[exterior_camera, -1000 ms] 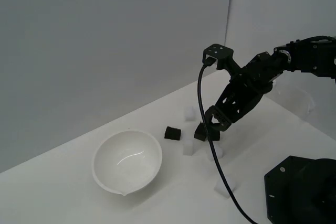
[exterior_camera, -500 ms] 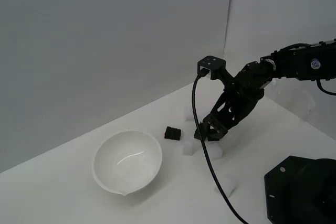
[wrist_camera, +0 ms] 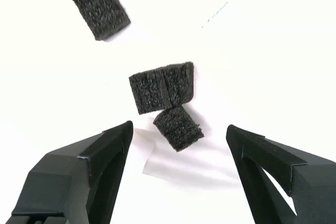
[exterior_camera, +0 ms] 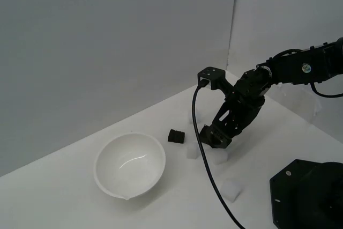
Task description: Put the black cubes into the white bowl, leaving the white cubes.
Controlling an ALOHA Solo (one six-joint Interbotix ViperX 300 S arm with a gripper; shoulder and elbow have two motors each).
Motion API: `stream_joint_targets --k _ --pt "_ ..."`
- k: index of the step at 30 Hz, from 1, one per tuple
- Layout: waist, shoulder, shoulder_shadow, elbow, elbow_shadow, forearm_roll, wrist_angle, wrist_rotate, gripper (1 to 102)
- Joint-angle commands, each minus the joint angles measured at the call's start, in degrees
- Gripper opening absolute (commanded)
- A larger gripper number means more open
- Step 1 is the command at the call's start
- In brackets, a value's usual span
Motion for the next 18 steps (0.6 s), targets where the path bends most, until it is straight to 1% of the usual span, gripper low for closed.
stream_joint_targets --k 1,3,4,7,10,14,18 --pt "-0.97 0.18 0.44 -0.79 -0.79 -0.88 0.18 1.14 99" --pt "-0.97 0.0 0.26 -0.79 -0.88 -0.88 0.18 1.14 95" --pt "-0.97 0.0 0.26 -0.79 -0.88 -0.79 0.09 1.14 91" --pt "-0.97 -0.09 0.18 -1.05 -1.14 -0.88 0.09 1.14 74" --pt "-0.97 -0.35 -0.09 -1.14 -1.23 -0.79 0.09 1.14 64" --pt "-0.97 0.35 0.79 -1.14 -1.23 -0.7 0.0 1.14 38" --pt "-0.97 2.02 2.29 -1.23 -1.41 -0.35 -0.44 1.14 17"
